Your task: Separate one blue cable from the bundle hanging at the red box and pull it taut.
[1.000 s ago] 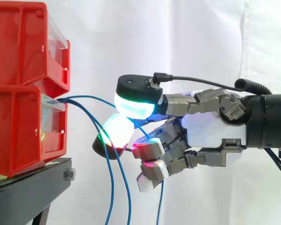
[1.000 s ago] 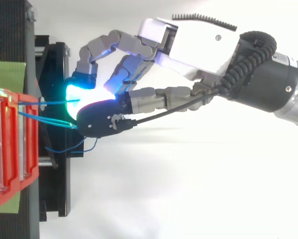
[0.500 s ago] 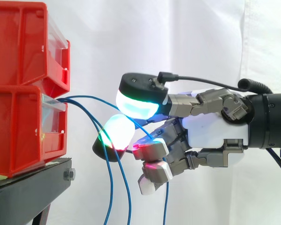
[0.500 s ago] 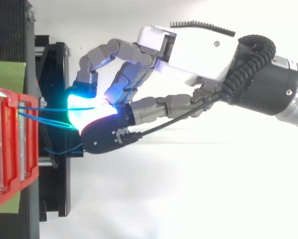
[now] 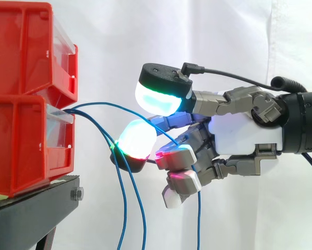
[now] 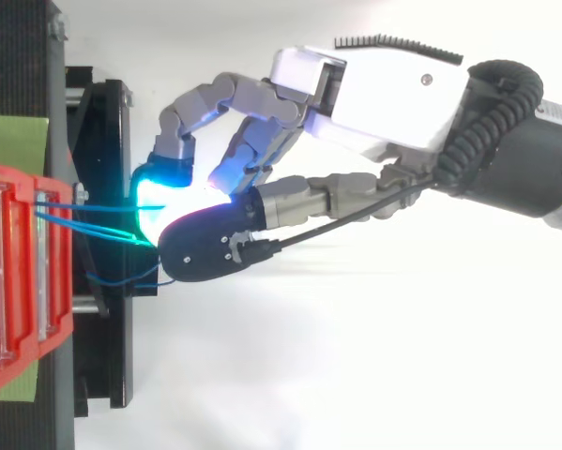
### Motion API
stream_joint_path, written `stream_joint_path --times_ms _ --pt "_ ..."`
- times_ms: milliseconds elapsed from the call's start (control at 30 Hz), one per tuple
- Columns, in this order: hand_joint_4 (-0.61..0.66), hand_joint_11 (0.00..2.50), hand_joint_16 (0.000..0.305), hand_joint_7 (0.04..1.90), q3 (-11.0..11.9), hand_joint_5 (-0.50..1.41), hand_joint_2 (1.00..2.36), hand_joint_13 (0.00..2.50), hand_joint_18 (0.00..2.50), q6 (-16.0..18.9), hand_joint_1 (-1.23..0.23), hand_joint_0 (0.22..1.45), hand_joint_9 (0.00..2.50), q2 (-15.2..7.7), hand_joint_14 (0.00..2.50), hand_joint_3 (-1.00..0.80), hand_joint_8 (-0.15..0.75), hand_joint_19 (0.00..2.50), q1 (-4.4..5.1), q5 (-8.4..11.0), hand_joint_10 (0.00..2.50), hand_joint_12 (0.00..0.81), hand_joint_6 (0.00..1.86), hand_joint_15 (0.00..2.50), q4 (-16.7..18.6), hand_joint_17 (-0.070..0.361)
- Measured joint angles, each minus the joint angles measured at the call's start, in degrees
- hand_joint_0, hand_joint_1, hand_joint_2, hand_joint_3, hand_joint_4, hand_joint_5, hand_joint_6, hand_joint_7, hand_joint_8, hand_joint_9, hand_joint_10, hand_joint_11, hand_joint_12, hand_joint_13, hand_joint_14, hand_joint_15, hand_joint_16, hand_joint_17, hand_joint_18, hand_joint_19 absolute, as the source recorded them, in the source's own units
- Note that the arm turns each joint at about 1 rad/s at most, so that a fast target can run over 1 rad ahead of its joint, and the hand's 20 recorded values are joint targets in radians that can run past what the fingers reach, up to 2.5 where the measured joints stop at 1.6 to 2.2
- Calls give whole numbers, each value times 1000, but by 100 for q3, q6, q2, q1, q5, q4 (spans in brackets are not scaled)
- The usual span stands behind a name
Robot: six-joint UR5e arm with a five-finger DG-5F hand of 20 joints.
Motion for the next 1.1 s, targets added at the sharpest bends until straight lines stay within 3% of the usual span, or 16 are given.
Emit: stream_joint_path --times_ms 467,700,833,967,1100 --pt "61 1602 47 922 0 -231 1021 1157 744 -2 -647 641 1157 92 28 -261 245 686 -16 13 2 324 909 1090 -134 107" --pt "67 1605 47 883 0 -236 1015 1143 740 8 -698 666 1137 154 30 -341 242 686 -22 24 1 316 916 1082 -235 106" --pt "87 1596 47 877 0 -238 1003 1144 738 18 -713 677 1130 162 28 -472 245 678 -21 27 0 317 914 1091 -269 106" --pt "122 1608 48 857 0 -236 1000 1151 742 27 -568 569 1140 163 28 -500 260 701 -17 28 0 326 904 1087 -284 108" --pt "129 1586 49 864 0 -233 1000 1166 749 39 -398 559 1164 166 26 -500 260 711 -16 33 1 336 890 1079 -287 109"
